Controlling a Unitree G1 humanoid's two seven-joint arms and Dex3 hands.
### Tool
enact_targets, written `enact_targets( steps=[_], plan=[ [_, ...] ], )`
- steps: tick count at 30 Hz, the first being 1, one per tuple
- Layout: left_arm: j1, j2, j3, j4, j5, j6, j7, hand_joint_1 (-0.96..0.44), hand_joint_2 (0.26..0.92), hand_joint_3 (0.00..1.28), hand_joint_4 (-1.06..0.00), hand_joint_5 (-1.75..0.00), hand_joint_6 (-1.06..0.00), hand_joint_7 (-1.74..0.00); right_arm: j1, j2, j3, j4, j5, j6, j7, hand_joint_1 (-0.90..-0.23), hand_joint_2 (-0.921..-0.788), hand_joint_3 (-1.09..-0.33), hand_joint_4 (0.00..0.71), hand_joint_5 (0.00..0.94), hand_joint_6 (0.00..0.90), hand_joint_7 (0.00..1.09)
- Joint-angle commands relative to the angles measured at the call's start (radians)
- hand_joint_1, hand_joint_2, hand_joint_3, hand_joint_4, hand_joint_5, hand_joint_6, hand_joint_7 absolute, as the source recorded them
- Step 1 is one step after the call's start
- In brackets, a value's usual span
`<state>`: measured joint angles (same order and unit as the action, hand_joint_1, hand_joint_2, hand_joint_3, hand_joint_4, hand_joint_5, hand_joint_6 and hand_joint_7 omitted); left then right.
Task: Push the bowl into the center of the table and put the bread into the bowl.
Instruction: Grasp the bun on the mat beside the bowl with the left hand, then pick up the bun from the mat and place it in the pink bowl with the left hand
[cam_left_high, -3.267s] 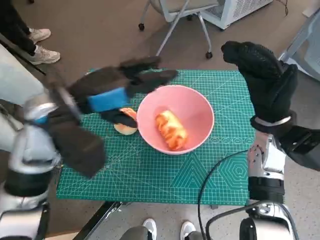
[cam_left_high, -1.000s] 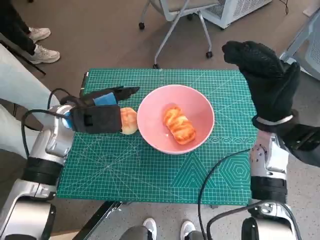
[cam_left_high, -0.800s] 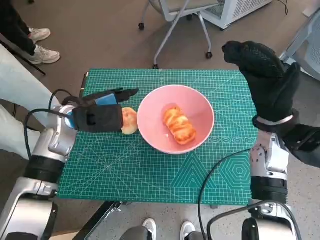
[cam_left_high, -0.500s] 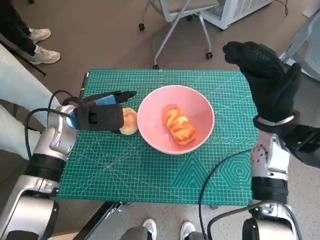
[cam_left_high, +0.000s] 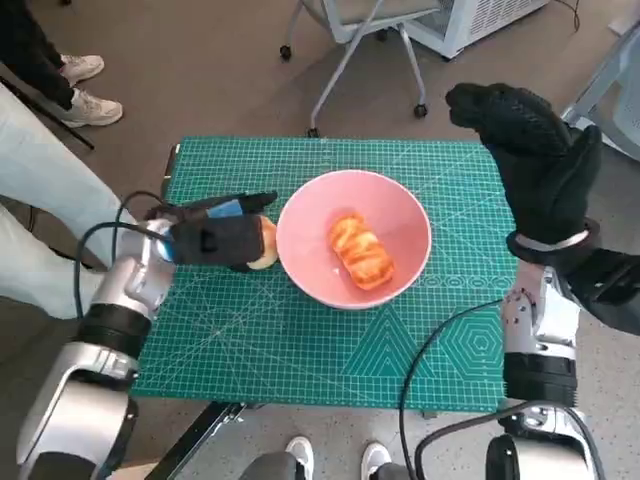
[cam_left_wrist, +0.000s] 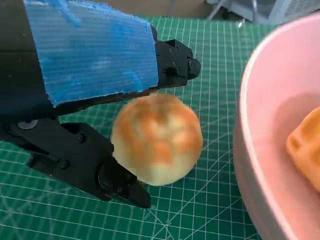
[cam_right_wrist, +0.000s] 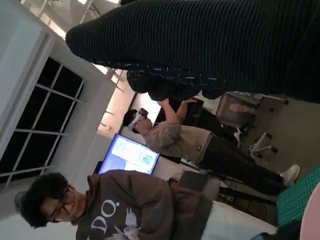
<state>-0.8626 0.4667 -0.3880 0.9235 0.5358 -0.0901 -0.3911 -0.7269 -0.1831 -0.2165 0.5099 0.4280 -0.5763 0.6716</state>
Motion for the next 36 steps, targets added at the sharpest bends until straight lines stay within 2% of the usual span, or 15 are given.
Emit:
enact_targets(
  steps=[1, 4, 5, 6, 8, 10, 12, 15, 17, 18, 19, 20, 22, 28, 36],
  plan=[
    [-0.030, -0.018, -0.015, 0.049, 0.020, -0.005, 0.046, -0.07, 0.819, 0.02, -0.27, -0.03, -0.38, -0.09, 0.012, -0.002, 0.000, 0.004, 0.003, 0.004, 0.012, -0.678, -0.921, -0.645, 0.167, 0.001, 0.004, 0.52],
    [-0.026, -0.024, -0.018, 0.060, 0.026, -0.005, 0.068, -0.06, 0.831, 0.02, -0.37, -0.04, -0.49, -0.12, 0.015, -0.004, 0.000, -0.003, 0.004, 0.006, 0.012, -0.677, -0.921, -0.644, 0.167, 0.002, 0.005, 0.52],
    [-0.025, -0.025, -0.019, 0.061, 0.028, -0.006, 0.074, -0.05, 0.835, 0.01, -0.48, -0.08, -0.54, -0.14, 0.016, -0.004, 0.000, -0.005, 0.004, 0.007, 0.011, -0.677, -0.921, -0.644, 0.167, 0.002, 0.005, 0.52],
    [-0.021, -0.025, -0.021, 0.060, 0.029, -0.008, 0.081, -0.05, 0.837, 0.01, -0.52, -0.10, -0.55, -0.14, 0.016, -0.005, 0.000, -0.006, 0.004, 0.007, 0.011, -0.677, -0.921, -0.644, 0.167, 0.001, 0.005, 0.52],
    [-0.016, -0.027, -0.023, 0.062, 0.030, -0.013, 0.094, -0.04, 0.845, 0.01, -0.48, -0.63, -0.62, -0.13, 0.017, -0.005, 0.000, -0.007, 0.003, 0.006, 0.010, -0.677, -0.921, -0.644, 0.167, 0.001, 0.005, 0.52],
    [-0.011, -0.029, -0.025, 0.068, 0.030, -0.022, 0.108, 0.15, 0.882, 0.07, -0.54, -0.96, -0.66, -0.13, 0.019, -0.005, 0.001, -0.008, 0.002, 0.005, 0.010, -0.677, -0.921, -0.644, 0.167, 0.001, 0.005, 0.52],
    [-0.007, -0.032, -0.027, 0.076, 0.030, -0.033, 0.126, 0.26, 0.901, 0.08, -0.59, -1.11, -0.69, -0.13, 0.020, -0.004, 0.001, -0.011, 0.002, 0.004, 0.010, -0.677, -0.921, -0.645, 0.168, 0.001, 0.005, 0.52],
    [-0.002, -0.034, -0.031, 0.090, 0.030, -0.052, 0.150, 0.33, 0.916, 0.15, -0.57, -1.28, -0.74, -0.17, 0.022, -0.004, 0.001, -0.013, 0.002, 0.005, 0.011, -0.677, -0.921, -0.645, 0.168, 0.002, 0.005, 0.52],
    [0.002, -0.032, -0.035, 0.105, 0.034, -0.073, 0.171, 0.34, 0.918, 0.17, -0.56, -1.32, -0.77, -0.19, 0.022, -0.004, 0.002, -0.012, 0.002, 0.005, 0.011, -0.677, -0.921, -0.645, 0.168, 0.002, 0.005, 0.52],
    [0.002, -0.031, -0.038, 0.111, 0.036, -0.082, 0.179, 0.27, 0.919, 0.16, -0.57, -1.29, -0.72, -0.42, 0.021, -0.005, 0.001, -0.011, 0.002, 0.006, 0.011, -0.677, -0.921, -0.644, 0.168, 0.002, 0.006, 0.52],
    [0.003, -0.029, -0.041, 0.118, 0.039, -0.092, 0.190, 0.17, 0.920, 0.16, -0.59, -1.25, -0.63, -0.76, 0.021, -0.005, 0.001, -0.012, 0.002, 0.007, 0.011, -0.677, -0.921, -0.644, 0.168, 0.002, 0.006, 0.52],
    [0.003, -0.027, -0.043, 0.123, 0.040, -0.098, 0.198, 0.11, 0.920, 0.15, -0.63, -1.23, -0.58, -0.94, 0.021, -0.005, 0.001, -0.012, 0.003, 0.008, 0.011, -0.676, -0.921, -0.644, 0.169, 0.002, 0.006, 0.52],
    [0.002, -0.021, -0.048, 0.133, 0.044, -0.113, 0.214, 0.06, 0.920, 0.13, -0.67, -1.21, -0.55, -1.07, 0.022, -0.005, 0.002, -0.014, 0.002, 0.008, 0.010, -0.674, -0.921, -0.644, 0.169, 0.002, 0.006, 0.52],
    [-0.008, 0.006, -0.060, 0.145, 0.069, -0.131, 0.243, 0.01, 0.920, 0.08, -0.70, -1.24, -0.60, -1.09, 0.026, -0.005, 0.003, -0.022, 0.003, 0.013, 0.010, -0.668, -0.921, -0.645, 0.169, 0.001, 0.006, 0.52],
    [-0.011, 0.062, -0.020, 0.059, 0.045, -0.111, 0.220, 0.00, 0.920, 0.07, -0.70, -1.24, -0.62, -1.08, 0.026, -0.003, 0.003, -0.019, 0.005, 0.014, 0.015, -0.666, -0.921, -0.644, 0.169, 0.001, 0.006, 0.52]
  ],
)
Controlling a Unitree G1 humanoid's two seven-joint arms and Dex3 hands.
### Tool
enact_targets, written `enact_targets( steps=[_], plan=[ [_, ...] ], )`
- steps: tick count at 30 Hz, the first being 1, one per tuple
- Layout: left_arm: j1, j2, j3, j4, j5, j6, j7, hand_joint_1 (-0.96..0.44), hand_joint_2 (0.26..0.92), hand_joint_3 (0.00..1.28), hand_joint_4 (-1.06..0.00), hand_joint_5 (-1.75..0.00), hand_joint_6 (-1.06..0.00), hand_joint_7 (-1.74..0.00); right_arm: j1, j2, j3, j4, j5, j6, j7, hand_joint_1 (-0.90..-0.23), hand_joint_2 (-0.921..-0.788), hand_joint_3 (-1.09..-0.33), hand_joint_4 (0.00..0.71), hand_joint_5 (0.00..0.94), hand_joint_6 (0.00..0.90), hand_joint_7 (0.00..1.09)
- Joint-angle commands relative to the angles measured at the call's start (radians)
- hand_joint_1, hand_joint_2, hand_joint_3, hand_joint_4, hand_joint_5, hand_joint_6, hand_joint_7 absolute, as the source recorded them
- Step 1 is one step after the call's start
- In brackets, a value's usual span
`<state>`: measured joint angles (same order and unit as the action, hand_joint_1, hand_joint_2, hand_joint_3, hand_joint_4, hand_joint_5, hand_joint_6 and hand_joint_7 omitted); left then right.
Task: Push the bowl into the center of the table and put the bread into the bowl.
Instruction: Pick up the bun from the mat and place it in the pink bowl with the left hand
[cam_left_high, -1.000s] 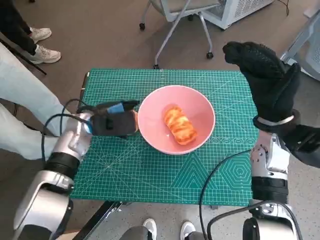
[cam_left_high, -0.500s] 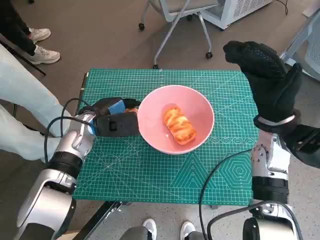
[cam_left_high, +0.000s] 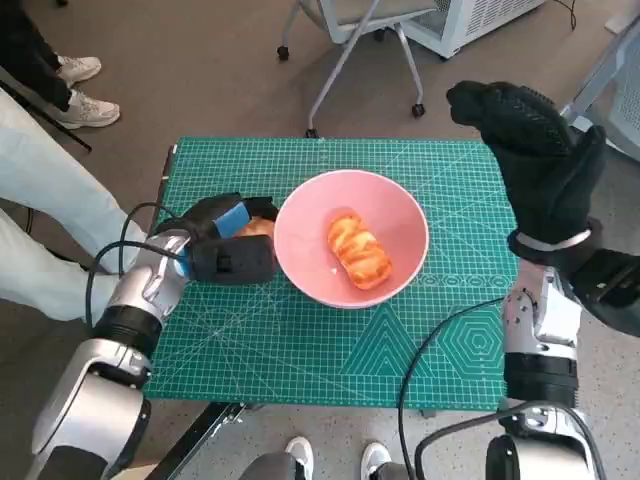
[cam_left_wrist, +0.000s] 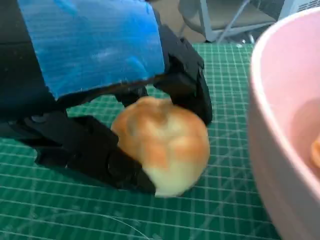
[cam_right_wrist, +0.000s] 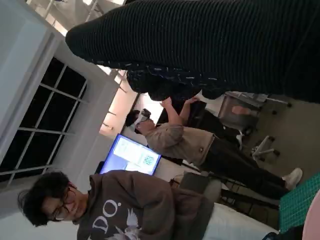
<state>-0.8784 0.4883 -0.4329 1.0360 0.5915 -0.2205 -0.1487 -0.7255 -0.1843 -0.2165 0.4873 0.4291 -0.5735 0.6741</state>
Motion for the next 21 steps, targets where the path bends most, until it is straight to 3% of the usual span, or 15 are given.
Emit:
enact_targets(
  steps=[1, 14, 21],
  plan=[
    [0.006, 0.050, 0.038, -0.077, -0.018, 0.027, -0.022, 0.00, 0.920, 0.07, -0.70, -1.24, -0.61, -1.08, 0.024, -0.002, 0.003, 0.005, 0.003, 0.010, 0.012, -0.667, -0.921, -0.645, 0.169, 0.001, 0.006, 0.52],
    [0.083, 0.103, 0.193, -0.539, -0.036, 0.206, -0.009, 0.00, 0.920, 0.05, -0.74, -1.21, -0.64, -1.05, 0.023, 0.003, 0.009, -0.002, -0.003, 0.015, 0.003, -0.661, -0.921, -0.652, 0.165, 0.000, 0.000, 0.52],
    [0.139, 0.088, 0.262, -0.801, -0.048, 0.245, -0.013, 0.00, 0.918, 0.03, -0.76, -1.17, -0.67, -1.05, 0.021, 0.003, 0.010, 0.002, -0.002, 0.022, 0.004, -0.661, -0.921, -0.658, 0.162, 0.000, -0.001, 0.51]
  ],
)
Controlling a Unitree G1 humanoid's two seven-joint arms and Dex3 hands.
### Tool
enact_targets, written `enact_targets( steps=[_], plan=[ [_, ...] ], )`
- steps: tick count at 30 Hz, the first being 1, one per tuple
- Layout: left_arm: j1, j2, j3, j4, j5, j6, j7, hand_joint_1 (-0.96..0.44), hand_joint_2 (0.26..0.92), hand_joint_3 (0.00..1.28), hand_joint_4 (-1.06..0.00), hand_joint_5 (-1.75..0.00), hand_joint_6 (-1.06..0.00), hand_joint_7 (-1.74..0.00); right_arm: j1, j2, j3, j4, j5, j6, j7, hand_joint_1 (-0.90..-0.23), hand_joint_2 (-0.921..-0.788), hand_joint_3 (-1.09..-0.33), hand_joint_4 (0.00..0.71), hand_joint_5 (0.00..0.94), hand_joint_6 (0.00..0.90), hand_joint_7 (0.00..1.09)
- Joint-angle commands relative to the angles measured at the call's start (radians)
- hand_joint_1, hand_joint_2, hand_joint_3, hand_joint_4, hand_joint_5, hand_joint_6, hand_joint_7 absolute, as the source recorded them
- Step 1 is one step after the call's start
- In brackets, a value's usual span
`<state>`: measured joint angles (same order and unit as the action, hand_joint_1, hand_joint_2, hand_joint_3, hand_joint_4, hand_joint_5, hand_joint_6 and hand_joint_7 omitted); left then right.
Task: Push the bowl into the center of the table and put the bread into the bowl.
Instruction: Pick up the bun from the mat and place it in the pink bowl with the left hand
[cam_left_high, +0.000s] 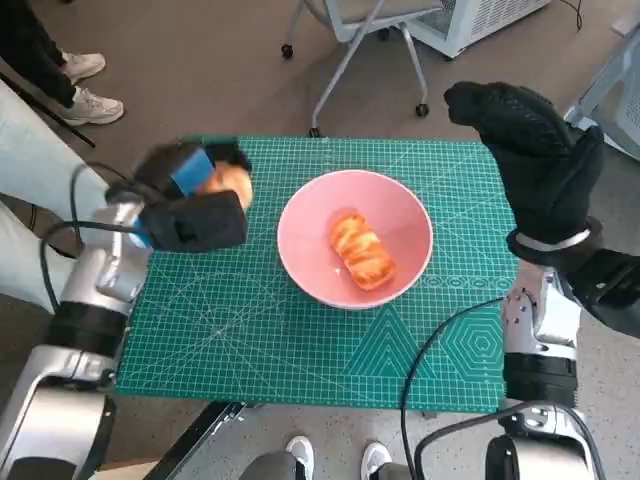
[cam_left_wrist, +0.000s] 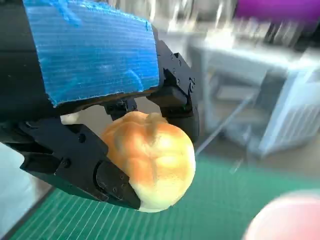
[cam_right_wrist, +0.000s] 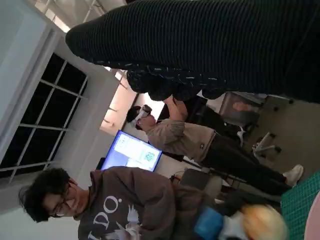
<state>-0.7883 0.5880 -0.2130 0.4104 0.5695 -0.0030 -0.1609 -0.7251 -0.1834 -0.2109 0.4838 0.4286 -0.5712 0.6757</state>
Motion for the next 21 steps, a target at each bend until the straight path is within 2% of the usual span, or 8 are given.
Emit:
enact_targets(
  steps=[1, 12, 21],
  plan=[
    [0.053, -0.015, 0.047, -0.198, -0.027, 0.032, -0.004, 0.00, 0.917, 0.03, -0.76, -1.15, -0.67, -1.06, 0.021, 0.001, 0.005, 0.006, -0.001, 0.020, 0.002, -0.661, -0.921, -0.658, 0.164, 0.001, -0.001, 0.51],
    [0.071, -0.102, 0.046, -0.357, -0.091, 0.029, -0.039, 0.00, 0.915, 0.03, -0.77, -1.07, -0.66, -1.14, 0.027, -0.005, 0.004, -0.002, -0.006, 0.025, 0.002, -0.647, -0.921, -0.659, 0.170, 0.004, -0.001, 0.51],
    [0.057, -0.178, -0.022, -0.297, -0.058, -0.054, 0.007, 0.00, 0.913, 0.02, -0.79, -1.07, -0.67, -1.10, 0.028, -0.011, 0.000, -0.004, -0.004, 0.029, 0.004, -0.649, -0.921, -0.656, 0.172, 0.004, -0.001, 0.51]
  ],
)
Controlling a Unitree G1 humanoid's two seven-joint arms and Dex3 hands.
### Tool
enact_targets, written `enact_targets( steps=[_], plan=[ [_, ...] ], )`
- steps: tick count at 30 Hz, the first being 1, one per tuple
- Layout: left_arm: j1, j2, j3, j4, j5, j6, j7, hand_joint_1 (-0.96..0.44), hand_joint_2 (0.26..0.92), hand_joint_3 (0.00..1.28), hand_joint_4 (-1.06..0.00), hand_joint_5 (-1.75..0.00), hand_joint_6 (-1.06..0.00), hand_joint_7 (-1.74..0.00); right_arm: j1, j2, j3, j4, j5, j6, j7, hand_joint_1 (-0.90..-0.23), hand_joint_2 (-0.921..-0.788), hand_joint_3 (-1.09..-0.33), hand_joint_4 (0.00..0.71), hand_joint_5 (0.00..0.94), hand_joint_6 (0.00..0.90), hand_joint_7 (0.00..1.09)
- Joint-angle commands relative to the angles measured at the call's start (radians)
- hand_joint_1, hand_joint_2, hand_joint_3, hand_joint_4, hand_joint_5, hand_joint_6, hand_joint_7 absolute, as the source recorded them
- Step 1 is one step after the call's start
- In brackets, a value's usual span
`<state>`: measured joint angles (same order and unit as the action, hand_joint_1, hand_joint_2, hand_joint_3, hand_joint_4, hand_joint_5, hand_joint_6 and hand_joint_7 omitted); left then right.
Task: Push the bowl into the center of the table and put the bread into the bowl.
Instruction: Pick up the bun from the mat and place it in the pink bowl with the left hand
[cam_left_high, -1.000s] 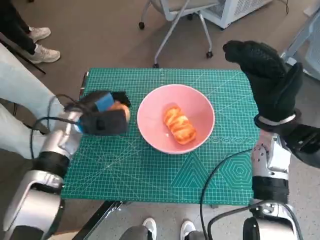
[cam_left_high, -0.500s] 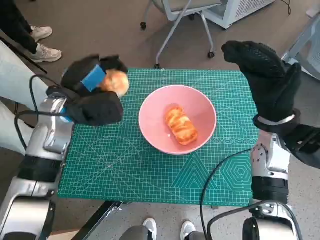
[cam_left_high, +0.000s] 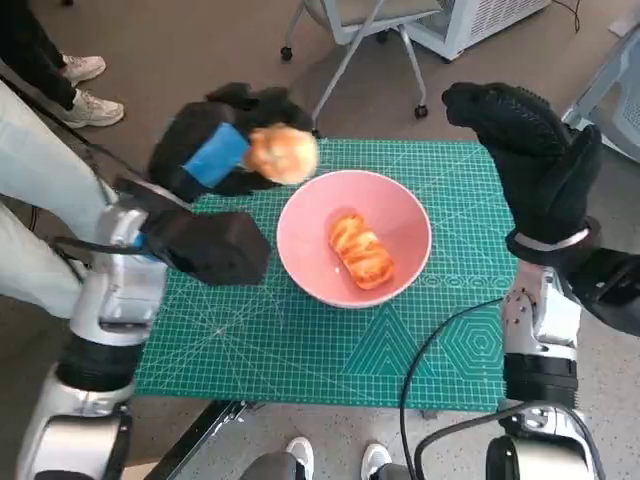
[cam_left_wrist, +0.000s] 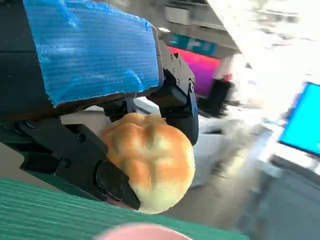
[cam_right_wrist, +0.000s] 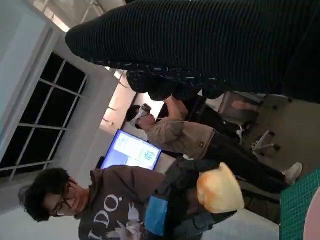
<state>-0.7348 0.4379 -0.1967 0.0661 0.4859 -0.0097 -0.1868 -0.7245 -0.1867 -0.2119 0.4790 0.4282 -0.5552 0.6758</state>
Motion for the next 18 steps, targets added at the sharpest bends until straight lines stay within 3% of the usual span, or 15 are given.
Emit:
enact_targets(
  steps=[1, 18],
  plan=[
    [0.000, -0.032, -0.046, 0.060, 0.036, -0.056, 0.039, 0.00, 0.912, 0.01, -0.80, -1.06, -0.68, -1.09, 0.028, -0.008, 0.001, 0.000, -0.004, 0.013, 0.004, -0.650, -0.921, -0.655, 0.172, 0.004, -0.001, 0.51],
    [-0.023, -0.093, -0.127, 0.221, 0.060, -0.084, -0.003, 0.00, 0.919, 0.02, -0.79, -1.08, -0.64, -1.12, 0.043, -0.013, -0.002, -0.014, 0.003, 0.016, 0.008, -0.653, -0.921, -0.650, 0.176, 0.004, 0.000, 0.51]
  ],
)
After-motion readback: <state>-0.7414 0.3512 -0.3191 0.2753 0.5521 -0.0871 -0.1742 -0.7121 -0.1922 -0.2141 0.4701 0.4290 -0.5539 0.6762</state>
